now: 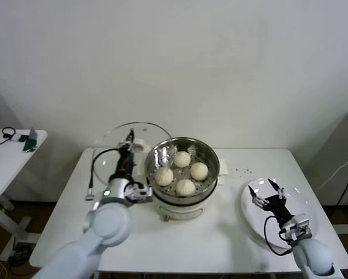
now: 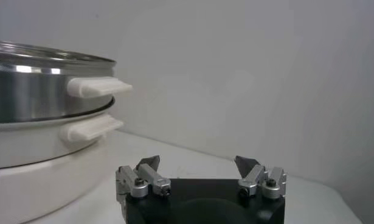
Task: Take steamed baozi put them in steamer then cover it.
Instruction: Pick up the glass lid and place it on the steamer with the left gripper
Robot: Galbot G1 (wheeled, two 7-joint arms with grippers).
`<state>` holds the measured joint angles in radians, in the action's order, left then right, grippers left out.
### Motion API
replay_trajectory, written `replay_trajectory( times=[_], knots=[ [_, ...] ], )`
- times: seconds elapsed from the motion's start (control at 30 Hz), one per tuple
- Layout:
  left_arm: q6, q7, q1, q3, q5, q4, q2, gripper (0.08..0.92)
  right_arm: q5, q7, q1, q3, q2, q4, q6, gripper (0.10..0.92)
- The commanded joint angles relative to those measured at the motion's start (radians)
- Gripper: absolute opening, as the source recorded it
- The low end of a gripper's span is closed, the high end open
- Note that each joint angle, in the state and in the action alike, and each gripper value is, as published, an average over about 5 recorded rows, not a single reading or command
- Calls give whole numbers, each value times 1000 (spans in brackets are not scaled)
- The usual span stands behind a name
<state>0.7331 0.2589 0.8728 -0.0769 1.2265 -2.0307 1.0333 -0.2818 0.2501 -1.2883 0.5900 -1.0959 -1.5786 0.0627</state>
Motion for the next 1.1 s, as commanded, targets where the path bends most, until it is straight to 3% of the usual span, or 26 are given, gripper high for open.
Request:
replay_trajectory(
  times=[0.03,0.43,1.1],
  knots=[
    [52,102,-147,-189,141,146,246,151,5,4,4,18,-2,11,7,823],
    [52,49,-119,-190,155,279,391,151,14,19,-8,38,-10,29,24,823],
    [52,14,-114,-188,153,374,414,151,14,32,-17,52,-21,39,38,823]
  ],
)
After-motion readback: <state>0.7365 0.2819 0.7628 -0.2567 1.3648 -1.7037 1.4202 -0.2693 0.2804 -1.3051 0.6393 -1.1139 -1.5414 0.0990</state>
